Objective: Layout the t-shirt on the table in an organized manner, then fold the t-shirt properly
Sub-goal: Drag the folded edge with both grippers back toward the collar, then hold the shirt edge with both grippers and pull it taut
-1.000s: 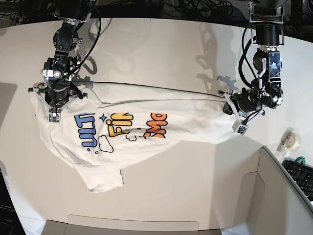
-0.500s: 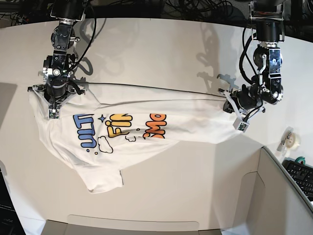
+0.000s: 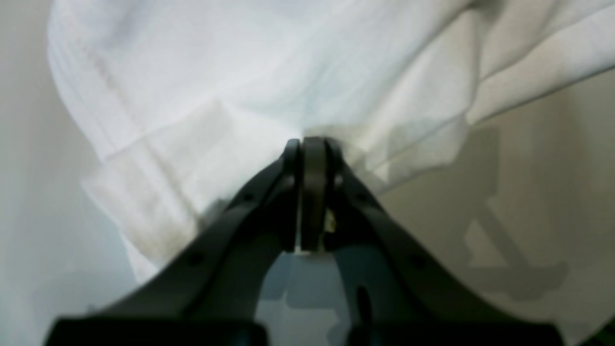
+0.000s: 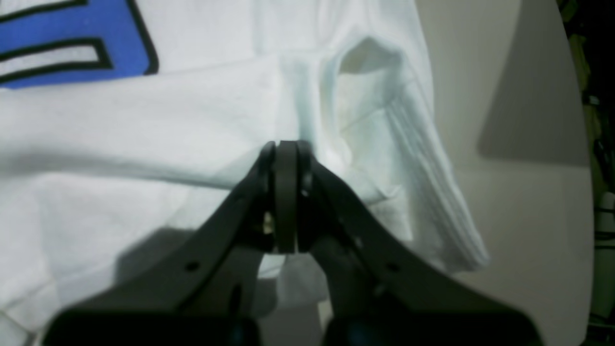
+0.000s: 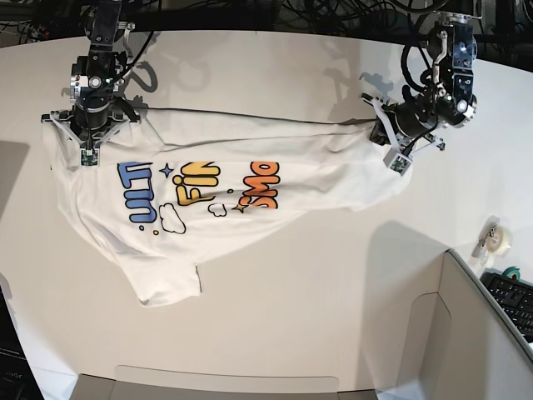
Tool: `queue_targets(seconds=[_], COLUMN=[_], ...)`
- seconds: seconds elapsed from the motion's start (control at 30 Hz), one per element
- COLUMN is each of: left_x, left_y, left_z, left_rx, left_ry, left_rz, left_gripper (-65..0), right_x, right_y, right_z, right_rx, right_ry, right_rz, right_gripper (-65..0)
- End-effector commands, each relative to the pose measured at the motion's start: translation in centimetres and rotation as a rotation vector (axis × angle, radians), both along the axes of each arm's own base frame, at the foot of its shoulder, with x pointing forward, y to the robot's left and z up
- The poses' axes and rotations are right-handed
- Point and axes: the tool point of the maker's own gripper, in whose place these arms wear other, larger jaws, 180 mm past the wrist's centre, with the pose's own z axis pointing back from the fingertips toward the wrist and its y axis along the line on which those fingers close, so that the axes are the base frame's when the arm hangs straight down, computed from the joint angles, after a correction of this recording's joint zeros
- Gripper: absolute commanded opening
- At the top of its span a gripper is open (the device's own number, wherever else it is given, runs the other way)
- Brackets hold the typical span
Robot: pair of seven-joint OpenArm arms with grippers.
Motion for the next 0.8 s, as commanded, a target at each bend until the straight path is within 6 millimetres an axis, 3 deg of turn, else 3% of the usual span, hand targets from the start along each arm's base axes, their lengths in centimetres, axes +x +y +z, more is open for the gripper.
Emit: queue_targets(seconds=[0.0, 0.37, 0.57, 0.77], left_x=[-0.8, -4.3, -6.4, -7.5], left_y=[1.2, 4.6, 4.7, 4.7], left_z=[0.2, 1.8, 1.8, 1.4], left_rx=[0.037, 0.093, 0.105, 0.103], left_ry=[0.012, 0.005, 0.031, 0.052], left_rz=[0.009, 0.089, 0.084, 0.086], left_gripper=[-65.0, -65.0, -65.0, -65.0], right_x=[-0.9, -4.8, -6.2, -6.3], right_y=[-0.2, -1.7, -1.6, -1.6], right_z=[0.0, 1.3, 1.2, 1.1], right_rx=[-0.007, -0.098, -0.104, -0.103], right_ry=[0.027, 0.072, 0.097, 0.100], right_rz=[-0.004, 0.044, 0.050, 0.050], right_gripper=[-65.0, -65.0, -65.0, -65.0])
